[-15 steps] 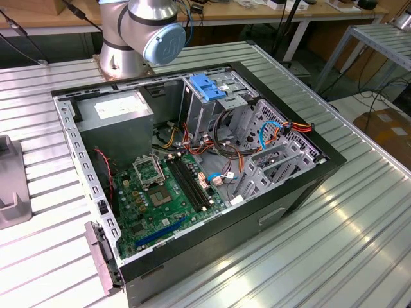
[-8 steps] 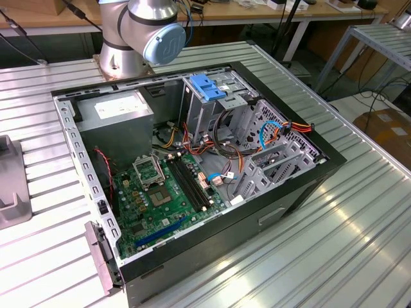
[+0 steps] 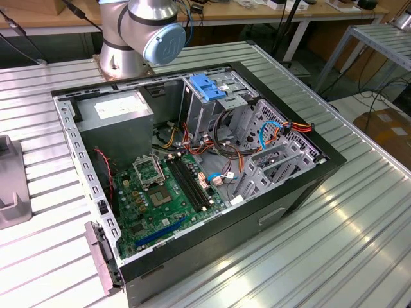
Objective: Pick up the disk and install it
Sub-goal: 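Pick up the disk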
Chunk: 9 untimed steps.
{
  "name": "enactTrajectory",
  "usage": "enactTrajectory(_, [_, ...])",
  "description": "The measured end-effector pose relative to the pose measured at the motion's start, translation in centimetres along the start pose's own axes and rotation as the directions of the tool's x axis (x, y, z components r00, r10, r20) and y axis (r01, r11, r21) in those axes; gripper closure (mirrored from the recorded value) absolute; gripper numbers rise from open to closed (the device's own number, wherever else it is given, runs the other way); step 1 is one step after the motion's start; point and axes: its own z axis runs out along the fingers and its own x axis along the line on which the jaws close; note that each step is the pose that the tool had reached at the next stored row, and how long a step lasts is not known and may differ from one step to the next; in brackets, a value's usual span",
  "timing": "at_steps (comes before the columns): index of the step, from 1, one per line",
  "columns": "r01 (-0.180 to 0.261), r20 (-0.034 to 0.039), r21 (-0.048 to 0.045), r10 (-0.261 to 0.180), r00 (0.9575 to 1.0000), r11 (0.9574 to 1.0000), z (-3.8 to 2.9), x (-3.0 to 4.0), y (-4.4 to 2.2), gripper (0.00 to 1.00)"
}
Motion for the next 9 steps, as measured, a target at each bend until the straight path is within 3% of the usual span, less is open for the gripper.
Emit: enactTrajectory(9, [0.000, 0.0000, -0.0001, 0.000, 1.0000, 1.0000, -0.24, -0.02, 0.01, 0.63])
